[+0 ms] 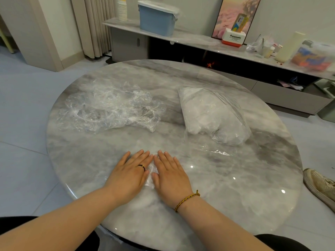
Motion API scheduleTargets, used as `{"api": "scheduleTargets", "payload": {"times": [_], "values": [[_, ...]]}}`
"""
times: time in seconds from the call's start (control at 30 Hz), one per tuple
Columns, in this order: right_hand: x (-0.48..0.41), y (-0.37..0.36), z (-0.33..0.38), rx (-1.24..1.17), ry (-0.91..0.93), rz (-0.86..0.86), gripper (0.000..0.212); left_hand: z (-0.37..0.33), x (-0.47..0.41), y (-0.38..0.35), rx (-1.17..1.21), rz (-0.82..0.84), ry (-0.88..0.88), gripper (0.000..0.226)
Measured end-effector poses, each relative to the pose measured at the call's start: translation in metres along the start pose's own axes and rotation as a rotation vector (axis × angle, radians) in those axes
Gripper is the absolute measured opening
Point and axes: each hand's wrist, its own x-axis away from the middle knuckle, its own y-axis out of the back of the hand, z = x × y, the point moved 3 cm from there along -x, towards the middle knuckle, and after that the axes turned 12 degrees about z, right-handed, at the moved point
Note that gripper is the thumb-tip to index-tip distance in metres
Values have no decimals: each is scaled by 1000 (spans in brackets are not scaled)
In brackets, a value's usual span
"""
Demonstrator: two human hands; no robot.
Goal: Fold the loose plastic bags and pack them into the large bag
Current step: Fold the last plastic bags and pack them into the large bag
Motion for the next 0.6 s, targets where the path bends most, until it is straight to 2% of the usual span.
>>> {"api": "scheduleTargets", "payload": {"times": [0.07, 0.1, 0.17, 0.23, 0.27, 0.37, 0.4, 0.47, 0.53, 0.6], "values": [[0, -3, 0, 32, -9, 31, 53, 2, 3, 3, 43, 23, 39, 53], [1, -4, 1, 33, -14, 75, 51, 2, 4, 5, 68, 43, 62, 56], [2, -4, 2, 21, -2, 61, 50, 2, 3, 5, 101, 18, 73, 82], [3, -3, 0, 22, -29, 22, 53, 0, 3, 4, 100, -6, 73, 96], [3, -1, -1, 22, -54, 49, 59, 0, 2, 3, 91, 3, 68, 99], [1, 2, -1, -28, 62, 47, 95, 0, 0, 5, 89, 0, 64, 102], [1, 1, -3, -88, 69, 60, 99, 0, 1, 7, 101, -13, 66, 102], [2, 4, -5, -243, 76, -47, 88, 0, 2, 15, 167, -56, 119, 94], [4, 13, -7, -358, 47, -162, 57, 5, 4, 25, 220, -77, 224, 78], [7, 23, -10, -426, 32, -224, 37, 10, 2, 30, 280, -38, 307, 64]]}}
